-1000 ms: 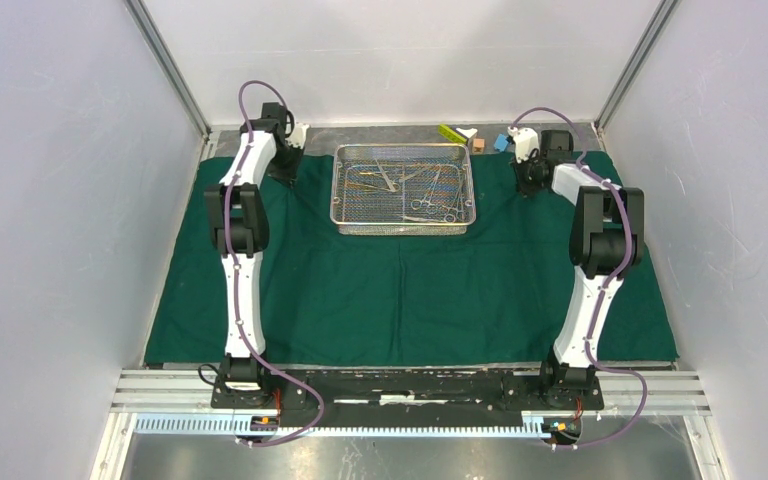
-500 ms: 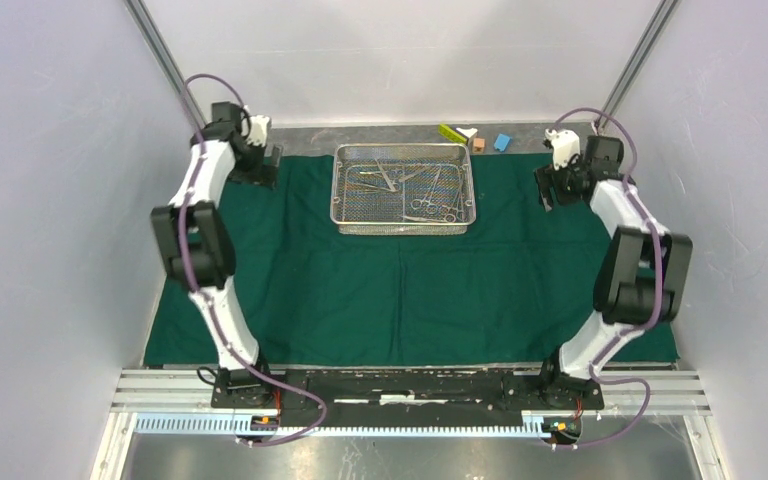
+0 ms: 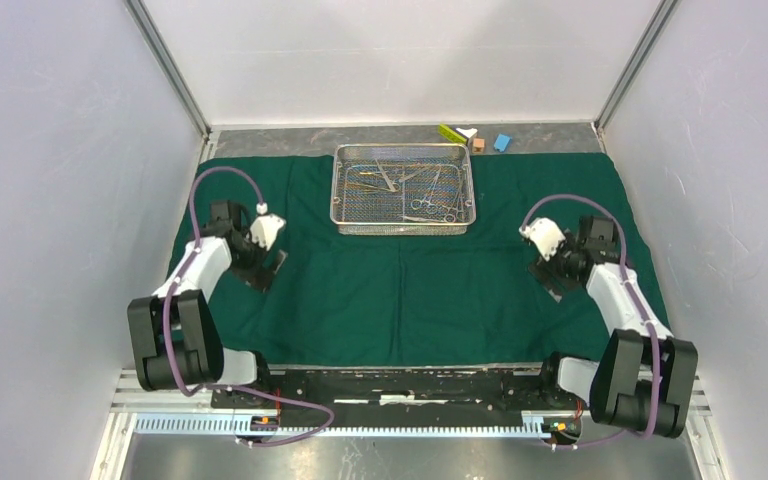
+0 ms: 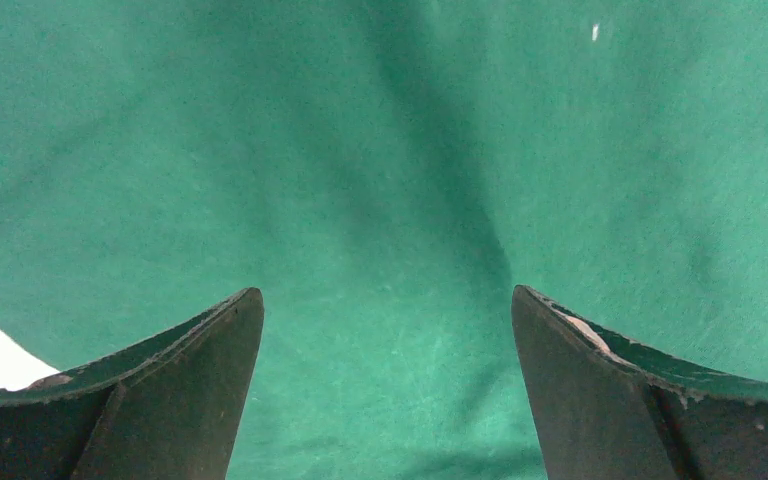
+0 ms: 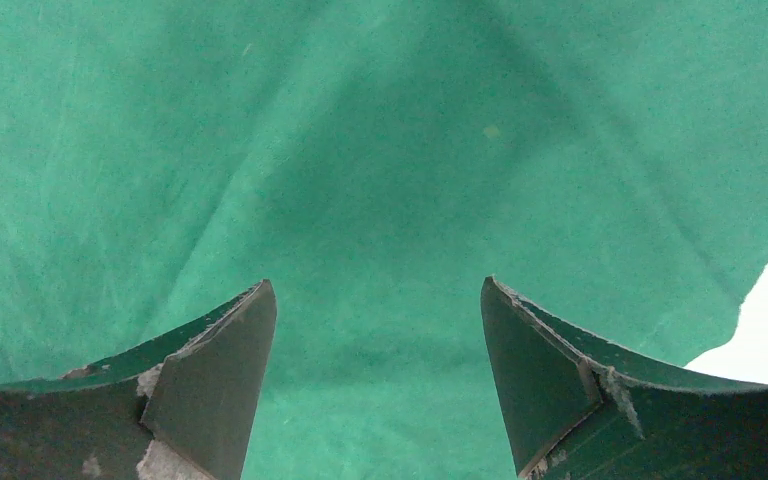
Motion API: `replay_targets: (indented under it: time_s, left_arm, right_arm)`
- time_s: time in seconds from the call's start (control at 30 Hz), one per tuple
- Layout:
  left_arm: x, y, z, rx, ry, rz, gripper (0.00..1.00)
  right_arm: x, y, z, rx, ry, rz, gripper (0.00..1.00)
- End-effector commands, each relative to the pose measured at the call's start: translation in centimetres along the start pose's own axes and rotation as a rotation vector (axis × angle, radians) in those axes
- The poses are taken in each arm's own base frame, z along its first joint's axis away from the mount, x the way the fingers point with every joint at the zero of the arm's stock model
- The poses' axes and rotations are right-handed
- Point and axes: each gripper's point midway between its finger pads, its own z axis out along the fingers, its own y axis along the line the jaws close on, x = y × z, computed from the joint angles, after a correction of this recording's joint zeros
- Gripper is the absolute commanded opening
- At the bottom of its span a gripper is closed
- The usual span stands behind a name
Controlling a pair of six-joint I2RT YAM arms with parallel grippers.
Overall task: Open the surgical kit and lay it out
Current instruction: Smooth out the surgical kit at the center of the board.
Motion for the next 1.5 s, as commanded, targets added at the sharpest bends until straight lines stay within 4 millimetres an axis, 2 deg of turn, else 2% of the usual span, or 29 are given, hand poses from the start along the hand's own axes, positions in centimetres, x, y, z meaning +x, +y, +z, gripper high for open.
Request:
replay_targets:
  time_s: [0.0, 0.23, 0.4, 0.57, 0.7, 0.8, 0.9, 0.97, 1.1, 1.23, 1.3, 1.37, 1.47]
  left_arm:
    - [2.1, 0.5, 0.0, -0.031, -0.017, 0.109, 1.00]
    - [7.4, -0.7, 1.0, 0.022, 0.094, 0.127, 0.99]
    - [10.4, -1.3, 0.9, 0.023, 0.152, 0.177, 0.99]
    - [11.6, -1.8, 0.4, 0.008, 0.171, 0.224, 0.99]
    - [11.3, -1.3, 0.1, -0.020, 0.165, 0.226, 0.99]
    - [10.5, -0.4, -0.2, -0.045, 0.158, 0.207, 1.00]
    - [9.2, 0.9, -0.8, -0.070, 0.142, 0.186, 1.00]
    - [8.0, 1.7, -1.4, -0.080, 0.121, 0.169, 1.00]
    - [4.3, 3.4, -3.4, -0.104, 0.025, 0.117, 1.00]
    - [-1.2, 4.9, -5.0, -0.088, -0.146, 0.000, 1.00]
    - [-4.7, 5.9, -5.4, -0.065, -0.241, -0.072, 1.00]
    - [-8.1, 6.7, -5.1, -0.043, -0.308, -0.134, 1.00]
    - [-13.1, 7.7, -3.5, -0.007, -0.366, -0.200, 1.00]
  right_arm:
    - [3.7, 2.2, -0.2, -0.037, 0.092, -0.118, 0.82]
    - [8.4, 6.7, 0.0, -0.164, 0.200, -0.187, 0.82]
    - [10.0, 8.3, -0.6, -0.208, 0.240, -0.225, 0.82]
    - [10.6, 9.0, -1.3, -0.229, 0.265, -0.241, 0.83]
    - [11.1, 9.3, -1.7, -0.241, 0.285, -0.249, 0.85]
    - [11.3, 8.8, -1.9, -0.212, 0.298, -0.255, 0.86]
    - [10.8, 8.1, -2.4, -0.186, 0.298, -0.257, 0.87]
    - [10.0, 7.3, -2.9, -0.169, 0.282, -0.249, 0.94]
    - [5.9, 3.8, -4.1, -0.076, 0.183, -0.189, 0.98]
    - [0.5, -0.4, -4.8, 0.019, 0.036, -0.071, 0.98]
    - [-2.3, -2.9, -4.9, 0.076, -0.043, -0.008, 0.98]
    - [-5.0, -5.4, -4.7, 0.119, -0.121, 0.054, 0.98]
    - [-8.6, -9.3, -3.4, 0.171, -0.220, 0.171, 0.98]
